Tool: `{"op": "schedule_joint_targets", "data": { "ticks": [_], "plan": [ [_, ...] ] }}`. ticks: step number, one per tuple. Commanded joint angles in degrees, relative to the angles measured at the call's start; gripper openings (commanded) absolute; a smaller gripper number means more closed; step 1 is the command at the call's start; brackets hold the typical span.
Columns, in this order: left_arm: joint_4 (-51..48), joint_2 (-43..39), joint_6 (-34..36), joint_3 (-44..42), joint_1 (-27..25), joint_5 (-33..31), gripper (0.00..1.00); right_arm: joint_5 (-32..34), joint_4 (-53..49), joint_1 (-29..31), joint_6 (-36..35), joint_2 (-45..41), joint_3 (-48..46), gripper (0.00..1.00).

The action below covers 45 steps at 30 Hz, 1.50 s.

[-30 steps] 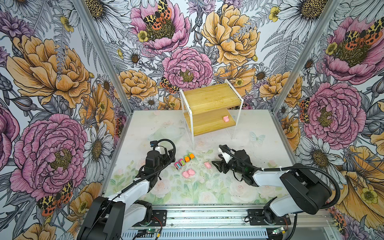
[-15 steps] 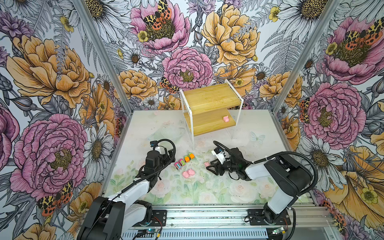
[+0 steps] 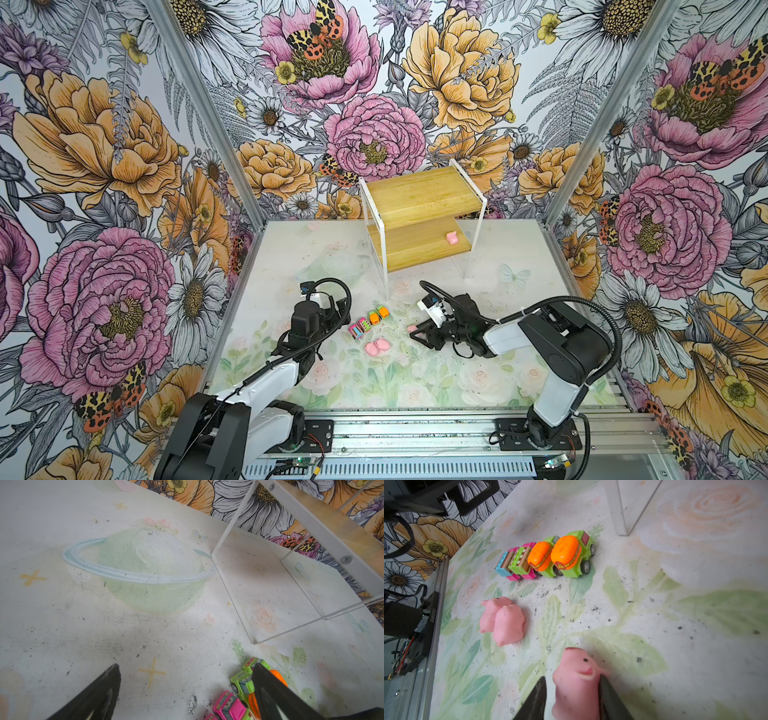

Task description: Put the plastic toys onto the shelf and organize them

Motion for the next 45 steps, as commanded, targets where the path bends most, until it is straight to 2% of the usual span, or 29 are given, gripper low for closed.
{"op": "schedule_joint_targets", "data": {
  "ticks": [1,7,15,20,25,28,34,45],
  "plan": [
    [0.1,-0.2,-0.5,0.6,0.4,-0.1,0.99,2.1,-1.6,1.2,-1.4,0.4,1.1,0.3],
    [0.1,-0.1,-0.4,0.6,0.4,0.0,0.99,8.6,-5.0,3.6,-4.6,-3.1,0.9,0.23],
    [0.2,-0.3,-0.5,0.6,0.5,0.0,0.99,20.7,-9.1,7.0,-8.6,-14.6,-1.0,0.21],
    [0.2,-0.3,-0.5,0.6,0.4,0.0,0.99,38.5,-17.3,13.3,-16.3,-19.8,1.0,0.22],
    [0.3,-0.3,-0.5,0.5,0.4,0.0,0.99,56.3,-18.6,20.0,-21.8,-15.3,2.7,0.22],
    [0.3,-0.4,-0.5,0.5,0.4,0.1,0.99,61.8,-17.9,23.1,-22.3,-11.0,4.2,0.23],
    [0.2,-0.3,-0.4,0.6,0.5,0.3,0.99,67.2,-17.4,26.8,-21.9,-4.8,7.7,0.25],
    [0.2,0.0,-0.4,0.7,0.6,0.3,0.99,64.2,-17.0,28.9,-19.4,-5.6,6.0,0.36]
  ]
}}
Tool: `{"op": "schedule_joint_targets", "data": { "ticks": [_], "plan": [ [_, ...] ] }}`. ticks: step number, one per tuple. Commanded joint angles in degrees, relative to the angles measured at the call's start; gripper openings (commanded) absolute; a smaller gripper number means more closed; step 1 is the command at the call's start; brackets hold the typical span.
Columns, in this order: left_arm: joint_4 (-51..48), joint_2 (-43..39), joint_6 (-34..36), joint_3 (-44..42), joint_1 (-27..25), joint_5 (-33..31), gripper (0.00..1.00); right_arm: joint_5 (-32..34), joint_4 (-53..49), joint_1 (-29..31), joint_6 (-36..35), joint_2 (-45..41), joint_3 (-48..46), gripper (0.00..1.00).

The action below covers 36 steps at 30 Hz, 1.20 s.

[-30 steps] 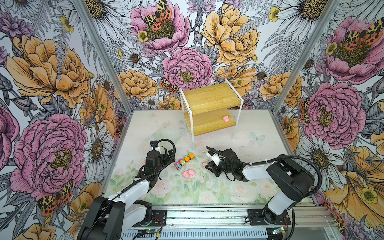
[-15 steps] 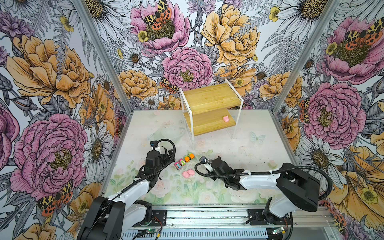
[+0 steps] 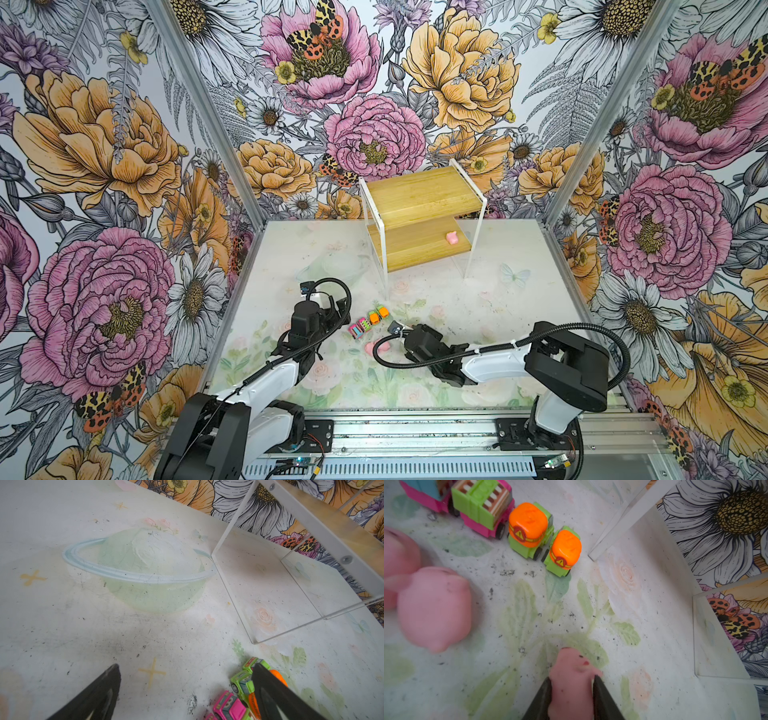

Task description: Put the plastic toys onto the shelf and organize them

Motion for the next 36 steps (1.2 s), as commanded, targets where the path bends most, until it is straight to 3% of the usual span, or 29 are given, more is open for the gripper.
{"op": "schedule_joint_targets", "data": {
  "ticks": [1,12,16,18,22,30,36],
  "plan": [
    [0.1,0.0,-0.4,0.7,0.6,0.3,0.99,-0.4,0.8,0.8,1.0,-0.9,-0.8,0.35],
    [0.2,0.0,-0.3,0.7,0.5,0.4,0.99,-4.2,0.1,0.6,5.3,-3.5,-2.4,0.32],
    [0.2,-0.2,-0.3,0.6,0.6,0.5,0.99,-18.1,2.4,-7.3,13.7,-12.0,-6.3,0.39],
    [0.3,-0.4,-0.3,0.5,0.5,0.5,0.99,-20.9,3.5,-11.1,16.4,-15.9,-8.3,0.42],
    [0.4,-0.3,-0.3,0.5,0.6,0.6,0.99,-28.1,2.1,-18.1,18.1,-19.1,-9.0,0.34],
    [0.3,-0.1,-0.2,0.7,0.6,1.2,0.99,-38.6,-0.1,-20.6,19.7,-10.6,-5.2,0.2],
    [0.1,-0.1,-0.3,0.7,0.6,1.2,0.99,-38.9,1.6,-19.4,19.9,-5.5,-4.0,0.18]
  ]
}}
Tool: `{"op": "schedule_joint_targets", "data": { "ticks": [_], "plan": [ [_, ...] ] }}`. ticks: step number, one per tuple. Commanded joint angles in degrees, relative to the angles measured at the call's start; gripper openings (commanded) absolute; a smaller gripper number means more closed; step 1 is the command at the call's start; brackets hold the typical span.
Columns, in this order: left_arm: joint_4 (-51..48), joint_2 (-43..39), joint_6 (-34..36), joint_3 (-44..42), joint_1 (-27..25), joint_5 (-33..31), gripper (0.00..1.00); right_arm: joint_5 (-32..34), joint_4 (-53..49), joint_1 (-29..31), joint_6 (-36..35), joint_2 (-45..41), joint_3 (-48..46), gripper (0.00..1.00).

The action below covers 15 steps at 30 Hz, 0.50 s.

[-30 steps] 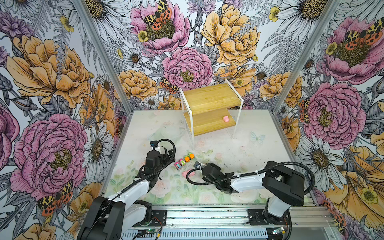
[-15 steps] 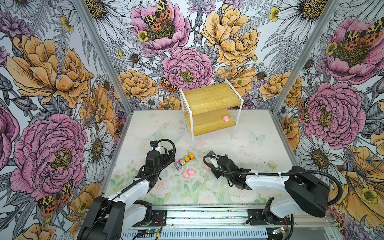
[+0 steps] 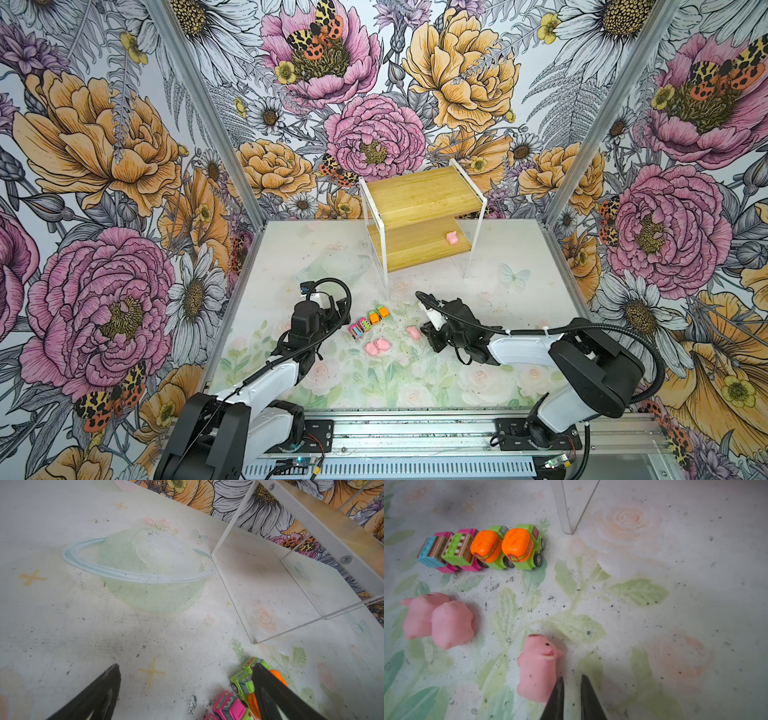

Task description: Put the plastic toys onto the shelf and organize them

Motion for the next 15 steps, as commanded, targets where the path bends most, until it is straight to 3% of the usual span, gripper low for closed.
{"op": "schedule_joint_targets", "data": {
  "ticks": [1,15],
  "plan": [
    [0.1,-0.1,-0.3,0.7,0.7,1.1,0.99,-2.2,1.2,0.6,1.0,1.2,2.1,0.17],
    [0.0,0.1,-0.2,0.8,0.6,1.1,0.99,-3.8,-0.7,2.3,-1.0,4.3,6.5,0.16]
  ]
}}
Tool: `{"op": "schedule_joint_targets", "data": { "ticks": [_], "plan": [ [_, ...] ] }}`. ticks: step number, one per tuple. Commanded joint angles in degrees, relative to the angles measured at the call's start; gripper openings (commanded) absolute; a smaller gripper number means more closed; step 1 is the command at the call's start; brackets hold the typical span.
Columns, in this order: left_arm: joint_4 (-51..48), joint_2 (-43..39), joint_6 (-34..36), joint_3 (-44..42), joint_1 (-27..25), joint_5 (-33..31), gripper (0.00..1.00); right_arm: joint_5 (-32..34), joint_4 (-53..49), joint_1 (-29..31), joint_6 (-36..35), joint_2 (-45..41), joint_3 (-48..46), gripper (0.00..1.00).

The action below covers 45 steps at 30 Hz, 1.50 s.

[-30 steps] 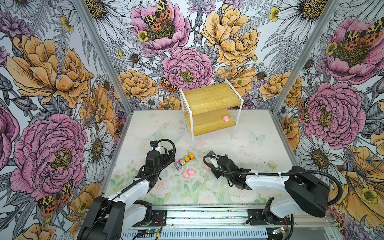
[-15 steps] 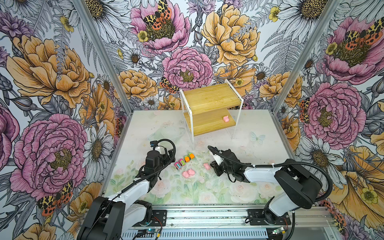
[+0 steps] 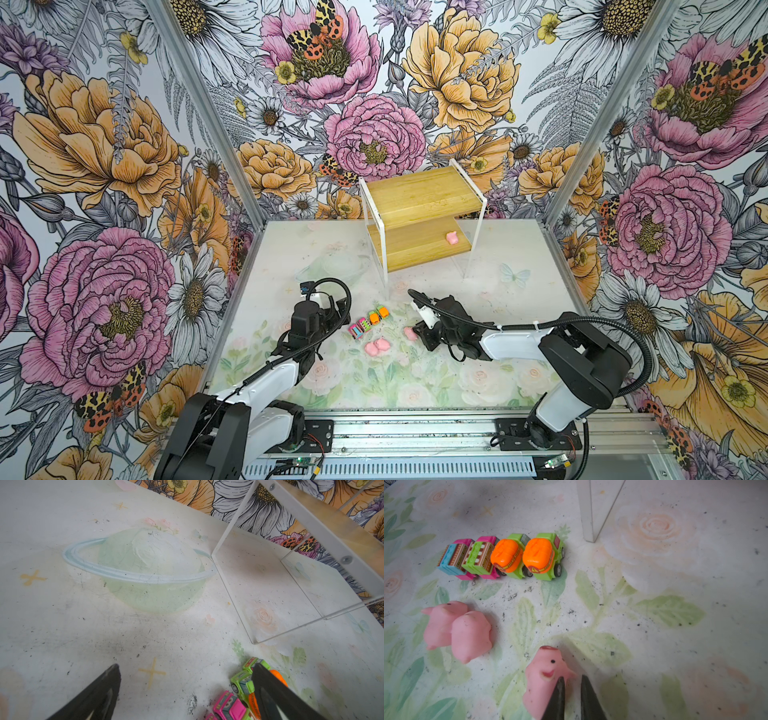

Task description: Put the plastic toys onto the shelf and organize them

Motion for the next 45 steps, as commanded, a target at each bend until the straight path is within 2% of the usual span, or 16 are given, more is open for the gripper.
{"op": "schedule_joint_targets", "data": {
  "ticks": [1,12,20,26,45],
  "plan": [
    [0.0,0.2,-0.3,0.8,0.6,1.1,0.99,-1.6,-0.4,1.4,-1.3,1.5,2.4,0.16],
    [0.1,0.5,-0.1,1.0,0.6,1.4,0.99,-1.4,-1.9,4.8,-2.0,0.5,3.0,0.15],
    [0.1,0.5,0.0,1.0,0.6,1.6,0.99,-2.0,1.2,4.8,-2.2,-2.8,0.0,0.35],
    [0.1,0.4,-0.1,0.9,0.7,1.5,0.99,-4.1,2.7,4.7,-3.9,-3.3,-1.8,0.41],
    [-0.1,0.4,-0.2,1.0,0.6,1.3,0.99,-5.8,13.9,4.6,-3.2,4.9,-3.3,0.42]
  ]
}}
